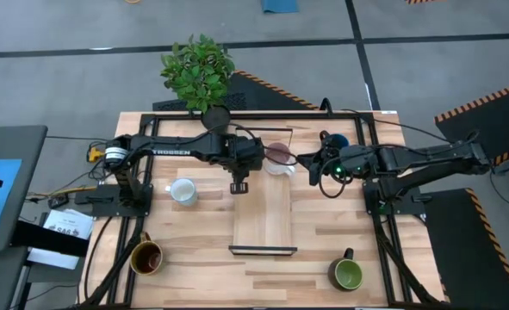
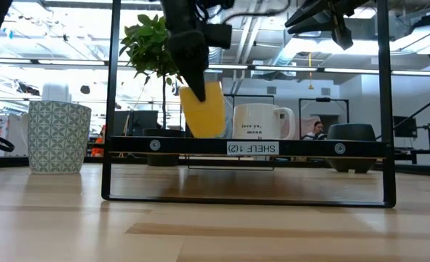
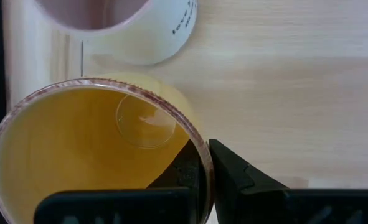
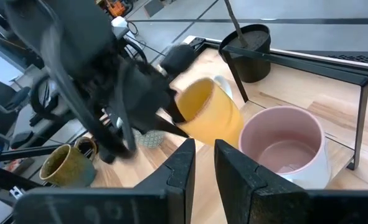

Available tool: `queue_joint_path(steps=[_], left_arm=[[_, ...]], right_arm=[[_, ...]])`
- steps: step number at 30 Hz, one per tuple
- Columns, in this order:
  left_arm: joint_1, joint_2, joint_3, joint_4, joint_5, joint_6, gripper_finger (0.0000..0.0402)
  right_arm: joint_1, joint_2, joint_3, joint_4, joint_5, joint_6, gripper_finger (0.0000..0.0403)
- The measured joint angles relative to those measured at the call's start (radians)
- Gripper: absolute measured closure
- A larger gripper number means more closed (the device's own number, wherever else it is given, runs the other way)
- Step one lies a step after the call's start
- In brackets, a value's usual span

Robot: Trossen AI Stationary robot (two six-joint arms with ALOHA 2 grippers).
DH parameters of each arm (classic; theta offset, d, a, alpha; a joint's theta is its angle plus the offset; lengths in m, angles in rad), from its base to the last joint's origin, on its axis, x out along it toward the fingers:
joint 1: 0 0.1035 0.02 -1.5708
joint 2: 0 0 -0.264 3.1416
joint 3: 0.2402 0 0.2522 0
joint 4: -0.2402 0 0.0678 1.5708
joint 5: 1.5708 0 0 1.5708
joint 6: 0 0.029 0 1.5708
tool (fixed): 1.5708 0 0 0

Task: Place coffee mugs
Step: Put the yellow mug on the shelf

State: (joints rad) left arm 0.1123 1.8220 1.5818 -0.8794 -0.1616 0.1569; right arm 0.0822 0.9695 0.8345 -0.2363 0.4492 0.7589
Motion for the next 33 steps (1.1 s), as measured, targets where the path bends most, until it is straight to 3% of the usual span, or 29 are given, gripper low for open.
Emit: queue_joint_path(steps=[17,33], left_arm=[[0.001,0.046,-0.001,0.042,-0.061,0.015,0.0381],[0.003,0.045,0.035,0.024,-0.058,0.004,0.0258]], right_arm=[[0.000,0.000,-0.001,0.014,0.000,0.000,0.0315],[0.000,0.000,-0.001,0.014,0.000,0.000,0.0315]])
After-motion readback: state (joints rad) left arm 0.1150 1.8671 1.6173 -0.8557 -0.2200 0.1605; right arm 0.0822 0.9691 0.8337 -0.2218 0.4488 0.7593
